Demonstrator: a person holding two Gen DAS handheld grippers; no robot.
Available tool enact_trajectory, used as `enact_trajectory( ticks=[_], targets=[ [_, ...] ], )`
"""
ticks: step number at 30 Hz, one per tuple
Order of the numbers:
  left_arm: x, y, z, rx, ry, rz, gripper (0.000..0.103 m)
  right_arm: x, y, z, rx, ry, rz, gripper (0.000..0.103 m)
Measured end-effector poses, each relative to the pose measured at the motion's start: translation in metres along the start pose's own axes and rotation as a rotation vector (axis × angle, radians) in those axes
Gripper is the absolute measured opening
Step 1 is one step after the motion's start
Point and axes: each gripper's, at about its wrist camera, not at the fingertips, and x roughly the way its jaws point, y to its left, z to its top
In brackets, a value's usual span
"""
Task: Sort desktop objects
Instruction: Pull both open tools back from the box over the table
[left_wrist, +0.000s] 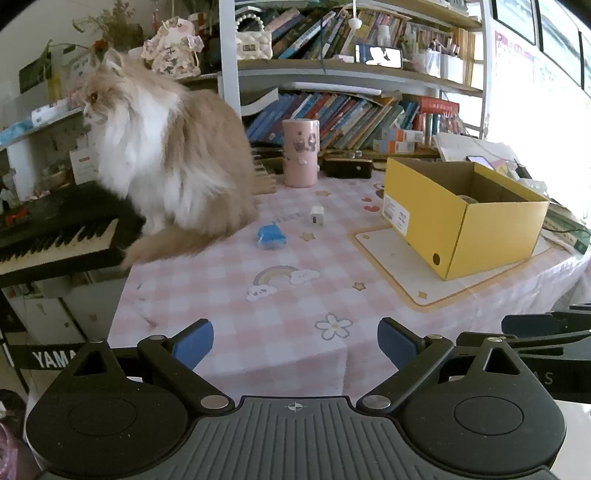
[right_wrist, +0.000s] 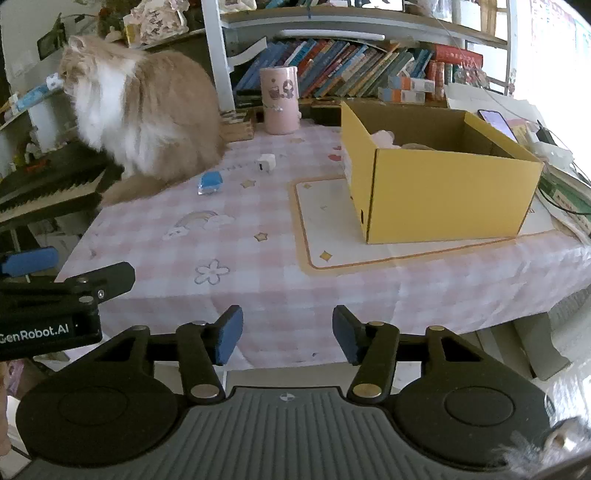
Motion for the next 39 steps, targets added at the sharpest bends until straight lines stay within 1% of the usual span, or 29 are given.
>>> enact_trajectory(
  ticks=[7,19,28,35,39],
  targets=[
    [-0.001,0.006,0.000,-0.003,-0.007,-0.001,0.097,0.002,0.009,0.003,-0.007,-0.004,0.004,0.045],
    [0.001,0.023,0.001,-0.013,-0.024,-0.004,0.097,0.008,0.025,0.011,-0.028,-0.008,0.001,0.045],
    [0.006,0.025,0.005,-0.018,-0.031,-0.008,0.097,0.013,0.025,0.018,-0.035,-0.011,-0.003,0.045],
    [0.023,0.029,0.014,-0.036,-0.022,0.008,0.097,0.026,0.025,0.028,-0.054,-0.010,0.012,0.045],
    [0.036,0.028,0.021,-0.028,-0.014,0.018,0.097,0.038,0.021,0.037,-0.053,-0.004,0.021,0.045]
  ],
)
